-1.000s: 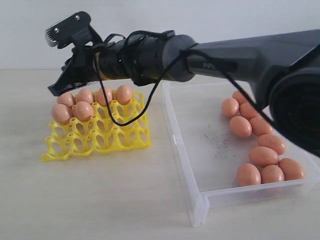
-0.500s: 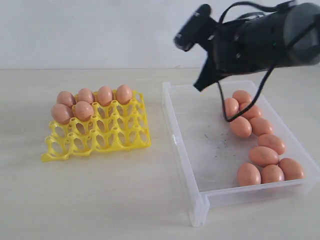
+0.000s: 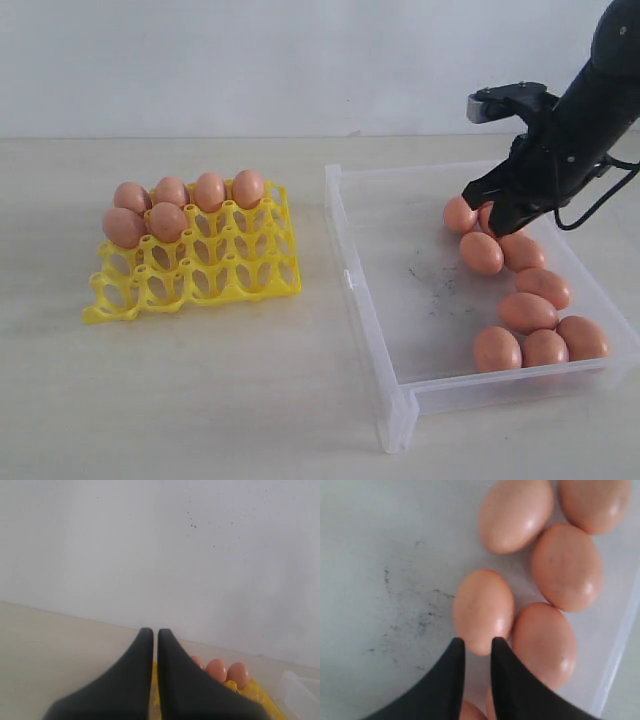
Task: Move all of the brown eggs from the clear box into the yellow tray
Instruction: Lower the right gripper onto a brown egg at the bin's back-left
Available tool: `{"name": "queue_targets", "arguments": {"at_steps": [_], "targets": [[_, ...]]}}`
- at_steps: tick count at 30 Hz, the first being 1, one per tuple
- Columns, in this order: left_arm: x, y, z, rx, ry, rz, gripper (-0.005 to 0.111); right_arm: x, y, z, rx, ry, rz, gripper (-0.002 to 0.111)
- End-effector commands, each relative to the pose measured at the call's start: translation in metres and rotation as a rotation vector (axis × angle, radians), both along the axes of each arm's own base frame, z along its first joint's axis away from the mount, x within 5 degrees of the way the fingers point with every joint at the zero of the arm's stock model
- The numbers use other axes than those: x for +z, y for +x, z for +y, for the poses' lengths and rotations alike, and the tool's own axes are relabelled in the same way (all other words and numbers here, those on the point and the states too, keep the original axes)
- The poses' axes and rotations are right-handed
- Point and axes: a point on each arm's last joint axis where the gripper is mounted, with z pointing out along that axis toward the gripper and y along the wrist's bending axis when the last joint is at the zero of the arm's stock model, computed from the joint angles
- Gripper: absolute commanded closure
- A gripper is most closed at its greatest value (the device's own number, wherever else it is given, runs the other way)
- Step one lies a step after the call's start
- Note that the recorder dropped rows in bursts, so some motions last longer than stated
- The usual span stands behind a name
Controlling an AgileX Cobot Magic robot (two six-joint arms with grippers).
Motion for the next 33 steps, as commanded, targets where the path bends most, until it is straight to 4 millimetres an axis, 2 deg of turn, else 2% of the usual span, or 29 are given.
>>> {"name": "queue_targets", "arguments": {"at_steps": [1, 3, 4, 9, 16, 24, 28, 30, 32, 33], "targets": [[0.001, 0.000, 0.000, -0.004, 0.006, -0.005, 0.103, 0.005, 0.002, 0.018, 0.068, 0.009, -0.070, 0.059], [0.001, 0.000, 0.000, -0.004, 0.006, -0.005, 0.103, 0.002, 0.005, 0.021, 0.029, 0.017, -0.085, 0.044], [0.001, 0.000, 0.000, -0.004, 0.006, -0.005, 0.103, -0.001, 0.006, 0.021, 0.017, 0.019, -0.076, 0.043], [0.001, 0.000, 0.000, -0.004, 0.006, -0.005, 0.103, -0.018, 0.008, 0.016, 0.009, -0.055, -0.040, 0.048], [0.001, 0.000, 0.000, -0.004, 0.006, -0.005, 0.103, -0.034, 0.014, 0.017, -0.009, -0.057, -0.033, 0.047], [0.001, 0.000, 0.000, -0.004, 0.006, -0.005, 0.103, -0.064, 0.019, 0.021, -0.007, -0.066, -0.006, 0.047], [0.001, 0.000, 0.000, -0.004, 0.006, -0.005, 0.103, -0.071, 0.021, 0.022, -0.010, -0.066, -0.017, 0.048], [0.001, 0.000, 0.000, -0.004, 0.006, -0.005, 0.103, -0.072, 0.023, 0.022, -0.014, -0.066, -0.030, 0.056], [0.001, 0.000, 0.000, -0.004, 0.006, -0.005, 0.103, -0.071, 0.023, 0.022, -0.014, -0.066, -0.032, 0.074], [0.001, 0.000, 0.000, -0.004, 0.006, -0.005, 0.103, -0.072, 0.023, 0.022, -0.011, -0.068, -0.030, 0.087]]}}
